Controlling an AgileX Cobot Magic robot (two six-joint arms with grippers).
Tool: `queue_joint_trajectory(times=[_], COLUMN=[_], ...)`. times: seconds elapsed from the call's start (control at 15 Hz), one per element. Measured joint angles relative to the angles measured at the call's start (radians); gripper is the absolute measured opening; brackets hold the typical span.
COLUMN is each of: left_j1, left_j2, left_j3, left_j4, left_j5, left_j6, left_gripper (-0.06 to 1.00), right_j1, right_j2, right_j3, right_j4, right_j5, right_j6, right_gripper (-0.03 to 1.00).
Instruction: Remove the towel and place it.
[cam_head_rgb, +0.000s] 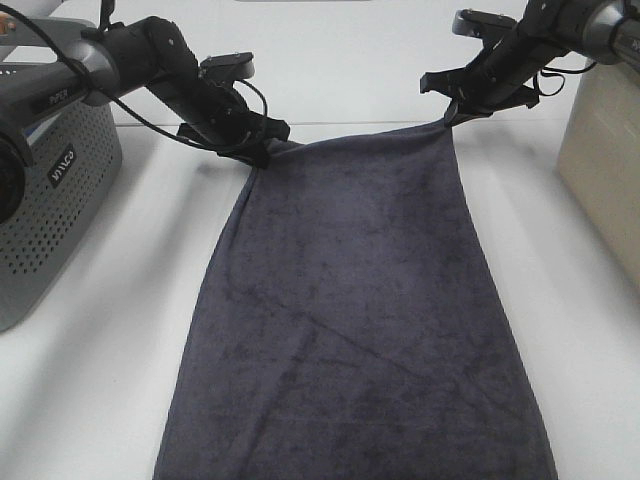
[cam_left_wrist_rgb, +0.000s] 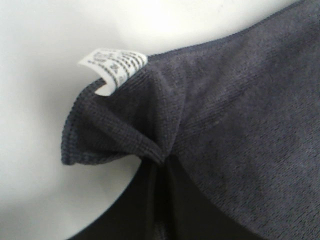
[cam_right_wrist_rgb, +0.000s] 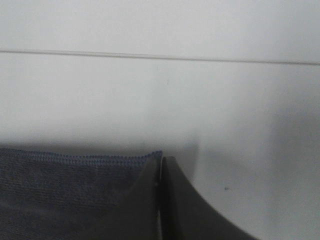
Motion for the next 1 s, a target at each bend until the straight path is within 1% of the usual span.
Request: queue_joint_trajectory(times=[0.27, 0.33, 0.47, 0.73, 1.0], left_j1=[0.000, 0.000, 0.000, 0.000, 0.000], left_j2=[0.000, 0.000, 0.000, 0.000, 0.002], left_j3=[0.000, 0.000, 0.000, 0.000, 0.000], left_j4=[0.016, 0.017, 0.017, 0.020, 0.020], left_j5=[-0.149, -0.208, -0.280, -0.375, -0.415], left_j6=[0.008, 0.024, 0.044, 0.084, 0.095], left_gripper=[0.02, 0.02, 0.02, 0.01, 0.01], right_j1=[0.000, 0.000, 0.000, 0.000, 0.000], right_j2=[0.000, 0.000, 0.000, 0.009, 0.042], right_j3=[0.000, 0.000, 0.000, 0.000, 0.000], right_j4=[0.032, 0.050, 0.089, 0.143, 0.173], right_j5=[-0.109, -0.146, -0.205, -0.296, -0.342], right_j6=[-0.035, -0.061, -0.102, -0.178, -0.209], right_gripper=[0.01, 0.01, 0.01, 0.01, 0.01])
